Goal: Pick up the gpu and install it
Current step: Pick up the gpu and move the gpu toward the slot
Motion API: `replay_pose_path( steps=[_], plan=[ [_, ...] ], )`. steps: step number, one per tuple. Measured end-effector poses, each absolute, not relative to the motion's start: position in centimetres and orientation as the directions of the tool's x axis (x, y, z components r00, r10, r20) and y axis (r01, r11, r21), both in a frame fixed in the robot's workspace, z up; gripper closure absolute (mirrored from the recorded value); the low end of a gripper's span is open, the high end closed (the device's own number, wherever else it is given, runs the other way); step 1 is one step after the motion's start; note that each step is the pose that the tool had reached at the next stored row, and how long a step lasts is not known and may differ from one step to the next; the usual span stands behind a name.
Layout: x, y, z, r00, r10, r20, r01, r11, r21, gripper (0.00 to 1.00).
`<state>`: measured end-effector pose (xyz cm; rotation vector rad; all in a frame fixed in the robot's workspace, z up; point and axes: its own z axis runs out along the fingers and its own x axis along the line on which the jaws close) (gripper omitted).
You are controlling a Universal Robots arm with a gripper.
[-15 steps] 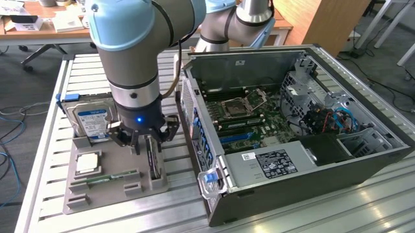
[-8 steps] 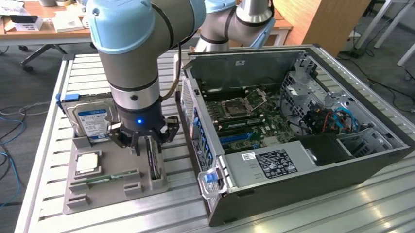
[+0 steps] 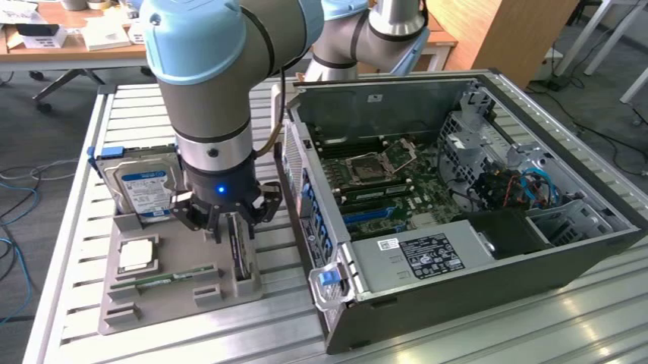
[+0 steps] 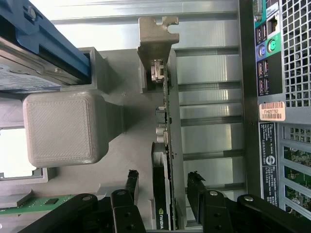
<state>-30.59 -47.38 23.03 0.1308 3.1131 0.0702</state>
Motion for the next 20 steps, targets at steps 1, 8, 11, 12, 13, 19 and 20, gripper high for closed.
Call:
replay_pose_path(
  steps=[1, 8, 11, 12, 13, 19, 20],
  plan=[
    [-30.59, -47.38, 23.04, -0.996, 0.084, -0.023, 0.083, 0.995, 0.046, 0.47],
    [-30.58, -47.38, 23.03, -0.996, 0.084, -0.023, 0.083, 0.995, 0.046, 0.47],
    [-30.58, -47.38, 23.04, -0.996, 0.084, -0.023, 0.083, 0.995, 0.046, 0.49],
    [-30.57, -47.38, 23.04, -0.996, 0.084, -0.023, 0.083, 0.995, 0.046, 0.55],
    [-30.58, -47.38, 23.03, -0.996, 0.084, -0.023, 0.083, 0.995, 0.046, 0.55],
    [-30.58, -47.41, 23.03, -0.996, 0.084, -0.023, 0.083, 0.995, 0.046, 0.55],
    [-30.57, -47.42, 23.04, -0.996, 0.084, -0.023, 0.083, 0.995, 0.046, 0.55]
  ],
)
